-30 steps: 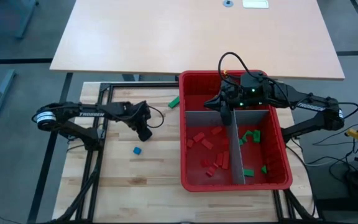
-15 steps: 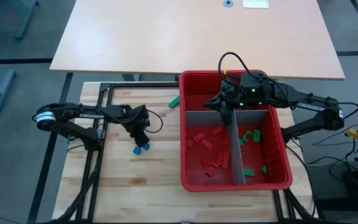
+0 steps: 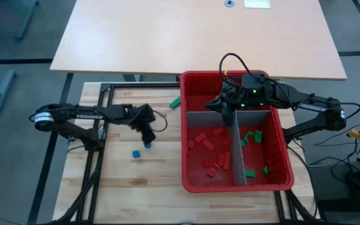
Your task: Sort blocks
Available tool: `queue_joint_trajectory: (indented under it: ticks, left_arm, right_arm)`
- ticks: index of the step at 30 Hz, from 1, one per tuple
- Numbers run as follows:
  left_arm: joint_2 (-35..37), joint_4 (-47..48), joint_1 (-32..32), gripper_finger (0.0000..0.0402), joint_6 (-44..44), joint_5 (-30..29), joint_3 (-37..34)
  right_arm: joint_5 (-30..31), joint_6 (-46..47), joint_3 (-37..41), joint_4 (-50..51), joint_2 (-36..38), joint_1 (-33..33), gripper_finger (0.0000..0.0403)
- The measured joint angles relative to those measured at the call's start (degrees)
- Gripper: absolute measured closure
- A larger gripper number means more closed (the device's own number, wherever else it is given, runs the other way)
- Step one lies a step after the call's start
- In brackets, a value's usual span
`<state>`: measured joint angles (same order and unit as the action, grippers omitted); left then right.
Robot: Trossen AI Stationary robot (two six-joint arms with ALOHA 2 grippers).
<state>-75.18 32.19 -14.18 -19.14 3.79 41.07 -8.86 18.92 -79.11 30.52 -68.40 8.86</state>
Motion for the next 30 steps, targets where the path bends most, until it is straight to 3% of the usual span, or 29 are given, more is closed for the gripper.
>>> queue_joint_trajectory:
  ticks: [6, 13, 20, 30]
  left_arm:
    - [-3.3, -10.9, -4.0, 0.0401, 6.5, -1.9, 6.2]
    - [-16.1, -12.9, -11.2, 0.0401, 11.2, -1.6, 15.1]
    - [-29.0, -12.7, -15.3, 0.0402, 14.1, 2.2, 25.6]
    - [-37.1, -11.3, -18.0, 0.0402, 14.6, 3.5, 38.2]
  right_arm:
    - [0.0, 0.0, 0.0, 0.1, 0.0, 0.0, 0.0403]
    - [0.0, 0.1, 0.0, 0.4, 0.0, 0.0, 0.0403]
    - [-0.1, 0.7, 0.0, 0.7, 0.0, -0.5, 0.0403]
    - [-0.1, 0.9, 0.0, 1.1, 0.0, -0.5, 0.0403]
